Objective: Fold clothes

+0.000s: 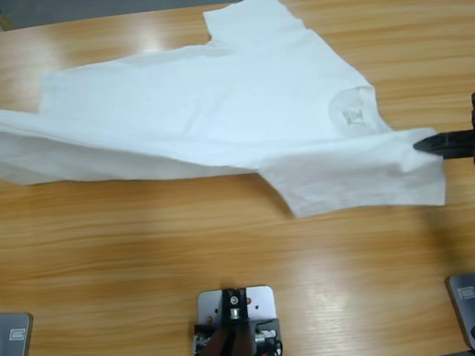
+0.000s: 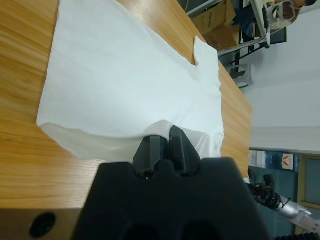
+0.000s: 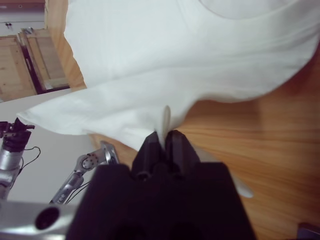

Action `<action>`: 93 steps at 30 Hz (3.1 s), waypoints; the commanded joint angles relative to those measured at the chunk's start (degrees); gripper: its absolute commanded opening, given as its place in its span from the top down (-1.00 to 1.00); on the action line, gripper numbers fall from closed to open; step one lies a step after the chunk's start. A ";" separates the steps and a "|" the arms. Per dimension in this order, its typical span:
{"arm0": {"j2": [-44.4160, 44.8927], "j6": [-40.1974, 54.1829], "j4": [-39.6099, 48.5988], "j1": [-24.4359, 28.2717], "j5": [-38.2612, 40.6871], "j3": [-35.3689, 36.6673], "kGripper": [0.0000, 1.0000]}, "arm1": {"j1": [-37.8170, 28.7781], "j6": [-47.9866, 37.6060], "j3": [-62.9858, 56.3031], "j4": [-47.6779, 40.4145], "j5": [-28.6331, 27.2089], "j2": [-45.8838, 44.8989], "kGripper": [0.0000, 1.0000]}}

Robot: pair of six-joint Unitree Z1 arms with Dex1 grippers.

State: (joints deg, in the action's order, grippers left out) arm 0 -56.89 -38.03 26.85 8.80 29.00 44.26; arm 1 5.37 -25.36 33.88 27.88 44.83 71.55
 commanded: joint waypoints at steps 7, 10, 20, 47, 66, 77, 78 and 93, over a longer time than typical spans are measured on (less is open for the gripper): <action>5.72 -0.44 2.96 0.69 -0.97 -4.50 1.00 | 2.28 3.30 10.09 4.41 -2.20 4.72 1.00; 8.57 -0.55 4.67 0.69 -0.97 -6.38 1.00 | 2.36 3.60 11.04 4.85 -2.56 5.55 1.00; 18.80 -4.33 10.91 -1.68 -1.60 -10.39 1.00 | 2.36 5.06 12.93 7.12 -2.89 6.53 1.00; 27.22 -9.37 23.95 -8.10 -7.29 -14.17 1.00 | 2.36 5.76 9.82 7.52 -3.33 5.35 1.00; 17.99 -9.04 17.64 -8.19 -6.80 -13.38 1.00 | 2.36 5.39 9.63 8.95 -3.43 3.16 1.00; 6.64 -5.84 10.73 -6.29 -6.40 -10.80 1.00 | 2.58 6.22 12.60 8.95 -4.40 6.53 1.00; 5.83 -5.47 10.56 -5.60 -6.22 -10.69 1.00 | 2.75 6.50 12.95 8.95 -4.40 7.29 1.00; -4.59 -0.66 7.69 2.80 -0.39 -8.69 1.00 | 7.92 13.37 14.15 10.53 -3.26 16.43 1.00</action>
State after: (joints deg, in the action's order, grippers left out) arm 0 -56.30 -40.74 36.08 10.08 26.85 34.50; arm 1 11.11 -14.38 47.67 37.17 41.11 83.28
